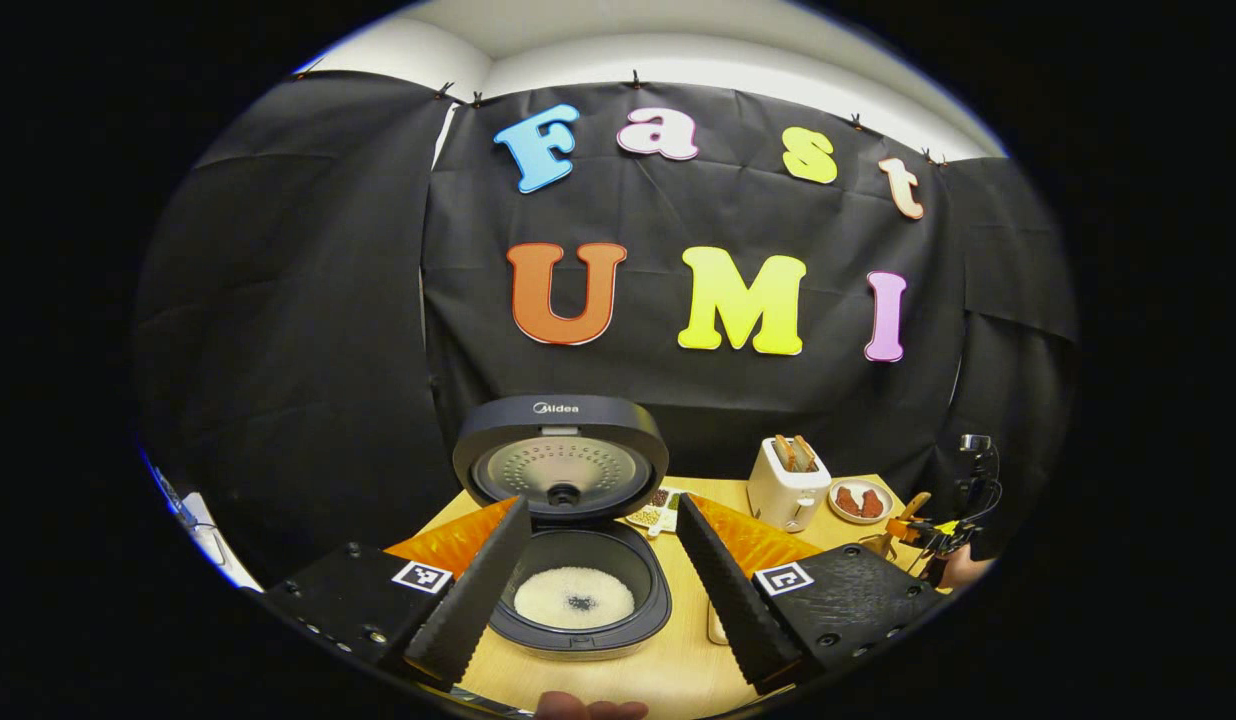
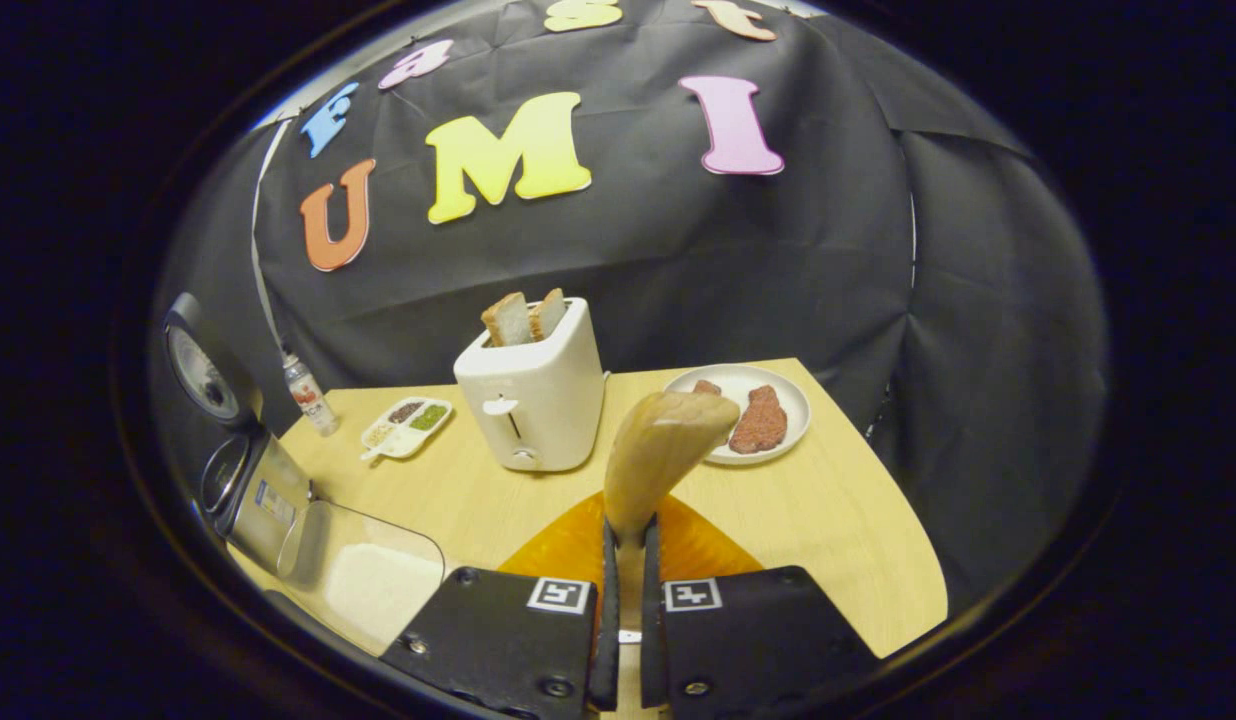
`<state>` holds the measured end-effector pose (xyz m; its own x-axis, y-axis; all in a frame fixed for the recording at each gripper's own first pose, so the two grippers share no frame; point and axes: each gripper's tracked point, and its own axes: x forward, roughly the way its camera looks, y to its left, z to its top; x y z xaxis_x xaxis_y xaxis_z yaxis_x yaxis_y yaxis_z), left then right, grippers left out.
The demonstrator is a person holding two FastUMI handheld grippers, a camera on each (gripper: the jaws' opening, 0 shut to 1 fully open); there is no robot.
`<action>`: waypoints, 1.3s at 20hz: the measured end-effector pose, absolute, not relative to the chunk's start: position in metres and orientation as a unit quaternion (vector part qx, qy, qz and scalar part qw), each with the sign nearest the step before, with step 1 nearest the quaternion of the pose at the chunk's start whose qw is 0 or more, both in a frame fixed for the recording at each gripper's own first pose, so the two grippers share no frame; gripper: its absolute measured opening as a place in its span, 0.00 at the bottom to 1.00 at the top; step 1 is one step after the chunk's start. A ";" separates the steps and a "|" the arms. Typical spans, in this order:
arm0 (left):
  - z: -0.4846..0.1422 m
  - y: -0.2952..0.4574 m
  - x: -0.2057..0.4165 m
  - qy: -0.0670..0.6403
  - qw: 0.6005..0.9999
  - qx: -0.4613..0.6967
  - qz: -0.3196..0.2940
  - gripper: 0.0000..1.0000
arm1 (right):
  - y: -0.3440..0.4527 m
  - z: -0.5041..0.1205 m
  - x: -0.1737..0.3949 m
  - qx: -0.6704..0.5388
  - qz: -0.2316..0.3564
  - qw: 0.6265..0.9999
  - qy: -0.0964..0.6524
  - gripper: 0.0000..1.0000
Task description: Close the left gripper, press the button to open the rice cooker; take a wooden spoon from the chopstick holder with the right hand, scoop a spoonful of rice and pour it into the rice cooker, then put the wooden spoon back into the chopstick holder.
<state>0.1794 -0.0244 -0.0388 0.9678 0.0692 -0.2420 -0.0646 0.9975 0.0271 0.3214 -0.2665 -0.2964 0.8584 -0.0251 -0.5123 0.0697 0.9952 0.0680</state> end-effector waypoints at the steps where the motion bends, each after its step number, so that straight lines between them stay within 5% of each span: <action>1: -0.039 -0.023 0.181 0.120 0.992 0.009 0.034 0.95 | -0.267 -0.299 0.320 0.051 -0.027 0.962 0.267 0.14; 5: -0.031 -0.014 0.182 0.106 0.993 0.009 0.048 0.95 | -0.277 -0.278 0.316 0.053 -0.056 0.966 0.245 0.27; 8: -0.018 -0.005 0.182 0.085 0.995 0.006 0.056 0.95 | -0.284 -0.249 0.305 0.059 -0.084 0.968 0.229 0.82; 13: 0.010 0.008 0.184 0.041 0.997 -0.008 0.062 0.94 | -0.286 -0.177 0.284 0.027 -0.112 0.978 0.176 0.76; 17: 0.030 0.023 0.191 0.013 0.997 -0.016 0.072 0.94 | -0.267 -0.131 0.264 0.001 -0.106 0.983 0.151 1.00; 26: 0.061 0.032 0.238 -0.033 0.996 -0.047 0.064 0.94 | -0.200 -0.075 0.213 0.007 -0.064 0.992 0.111 0.96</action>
